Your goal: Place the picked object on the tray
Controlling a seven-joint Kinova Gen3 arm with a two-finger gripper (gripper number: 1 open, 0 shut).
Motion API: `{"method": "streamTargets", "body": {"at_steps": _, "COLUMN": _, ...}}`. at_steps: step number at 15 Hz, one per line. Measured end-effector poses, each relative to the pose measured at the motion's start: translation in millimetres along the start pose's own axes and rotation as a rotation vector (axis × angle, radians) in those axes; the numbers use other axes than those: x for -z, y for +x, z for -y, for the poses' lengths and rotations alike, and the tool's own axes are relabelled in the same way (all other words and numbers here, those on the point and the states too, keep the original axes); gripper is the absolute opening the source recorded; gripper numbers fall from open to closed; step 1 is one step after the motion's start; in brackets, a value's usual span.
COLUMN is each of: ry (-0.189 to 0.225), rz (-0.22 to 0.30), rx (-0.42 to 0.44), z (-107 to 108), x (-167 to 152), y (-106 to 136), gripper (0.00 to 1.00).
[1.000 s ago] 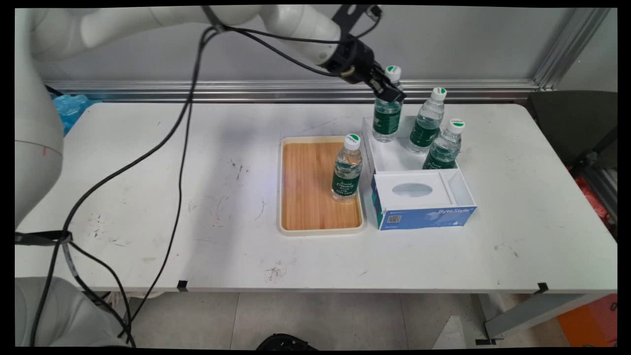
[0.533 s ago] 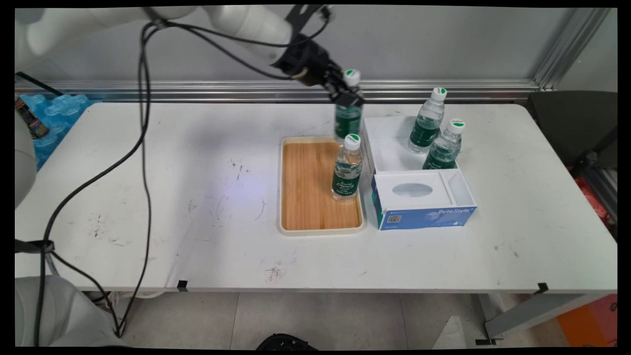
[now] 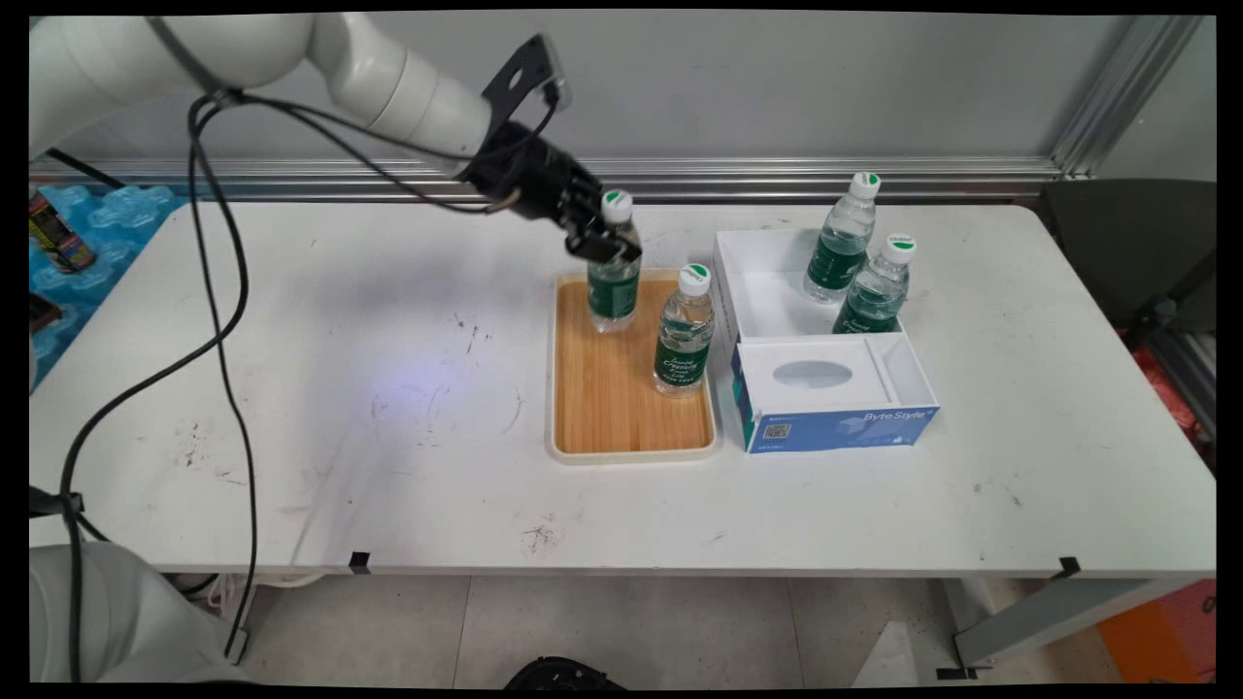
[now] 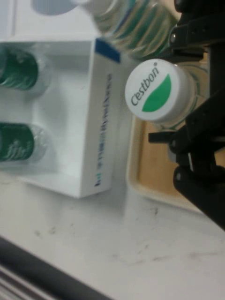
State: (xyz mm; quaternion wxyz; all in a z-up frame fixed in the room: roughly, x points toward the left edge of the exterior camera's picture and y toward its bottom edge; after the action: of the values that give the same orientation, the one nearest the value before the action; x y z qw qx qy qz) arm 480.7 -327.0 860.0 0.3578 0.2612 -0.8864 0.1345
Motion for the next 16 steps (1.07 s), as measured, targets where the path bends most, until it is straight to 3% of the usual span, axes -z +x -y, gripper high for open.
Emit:
{"method": "streamTargets", "body": {"at_steps": 7, "ry": -0.019, "rz": 0.011, "rx": -0.026, "z": -23.2, "x": 4.0, "y": -30.5, "gripper": 0.0}}
{"method": "streamTargets", "body": {"at_steps": 16, "ry": -0.044, "rz": -0.022, "rx": -0.08, "z": -54.9, "x": 10.0, "y": -39.5, "gripper": 0.0}}
